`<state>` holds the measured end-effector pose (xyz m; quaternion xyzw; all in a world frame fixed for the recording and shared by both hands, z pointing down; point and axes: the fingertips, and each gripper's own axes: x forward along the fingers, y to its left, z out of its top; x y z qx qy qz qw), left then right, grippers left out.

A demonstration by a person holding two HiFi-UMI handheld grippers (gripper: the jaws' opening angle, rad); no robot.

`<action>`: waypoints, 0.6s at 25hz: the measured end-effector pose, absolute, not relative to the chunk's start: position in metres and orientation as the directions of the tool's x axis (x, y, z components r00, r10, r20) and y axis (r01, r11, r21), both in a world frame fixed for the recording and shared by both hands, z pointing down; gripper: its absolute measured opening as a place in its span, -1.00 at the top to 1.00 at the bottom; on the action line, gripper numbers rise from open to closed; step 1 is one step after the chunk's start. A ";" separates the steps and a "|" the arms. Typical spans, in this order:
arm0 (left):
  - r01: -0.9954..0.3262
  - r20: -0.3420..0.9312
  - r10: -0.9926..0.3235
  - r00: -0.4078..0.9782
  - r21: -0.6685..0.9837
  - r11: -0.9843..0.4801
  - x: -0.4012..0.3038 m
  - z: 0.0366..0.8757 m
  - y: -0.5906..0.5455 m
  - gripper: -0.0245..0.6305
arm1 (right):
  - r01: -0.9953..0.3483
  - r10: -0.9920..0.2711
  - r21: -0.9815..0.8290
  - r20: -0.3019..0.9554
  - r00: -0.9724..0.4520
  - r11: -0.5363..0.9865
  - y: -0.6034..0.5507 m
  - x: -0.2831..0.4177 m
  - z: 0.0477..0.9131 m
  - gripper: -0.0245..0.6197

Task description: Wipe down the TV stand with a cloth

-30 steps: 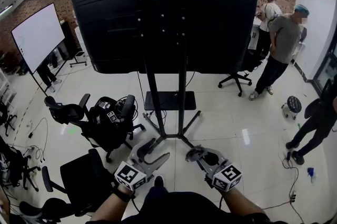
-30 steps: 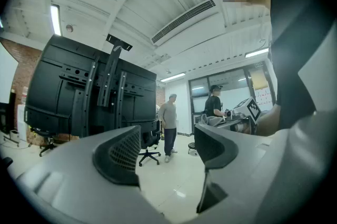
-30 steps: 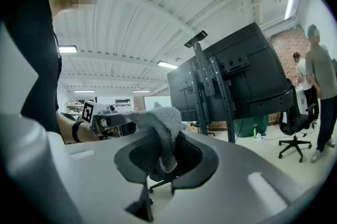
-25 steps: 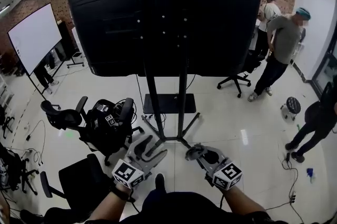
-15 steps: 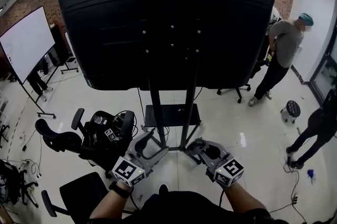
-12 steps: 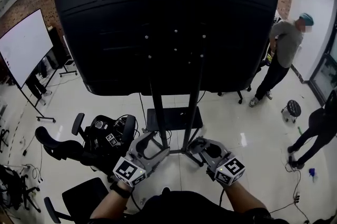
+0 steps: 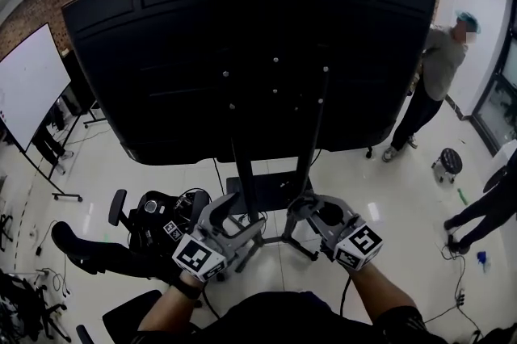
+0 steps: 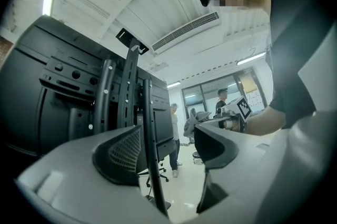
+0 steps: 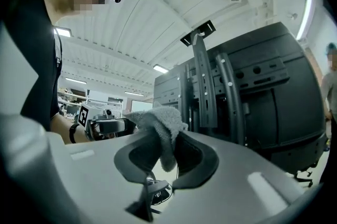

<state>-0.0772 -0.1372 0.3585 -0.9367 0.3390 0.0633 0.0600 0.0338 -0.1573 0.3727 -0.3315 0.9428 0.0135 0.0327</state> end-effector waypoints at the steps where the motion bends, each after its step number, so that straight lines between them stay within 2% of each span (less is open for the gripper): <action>1: -0.643 -0.167 -0.626 0.762 -0.078 -0.762 -0.076 0.353 -0.143 -0.12 | -0.620 -0.617 0.026 -0.075 -0.783 0.784 -0.164 0.034 0.364 0.75; 9: -0.637 -0.240 -0.595 0.767 -0.172 -0.751 -0.064 0.287 -0.173 -0.12 | -0.543 -0.540 0.260 -0.087 -0.837 0.799 -0.203 0.031 0.279 0.75; 15: -0.617 -0.279 -0.554 0.785 -0.265 -0.741 -0.058 0.229 -0.185 -0.12 | -0.483 -0.483 0.360 -0.097 -0.870 0.798 -0.223 0.024 0.208 0.74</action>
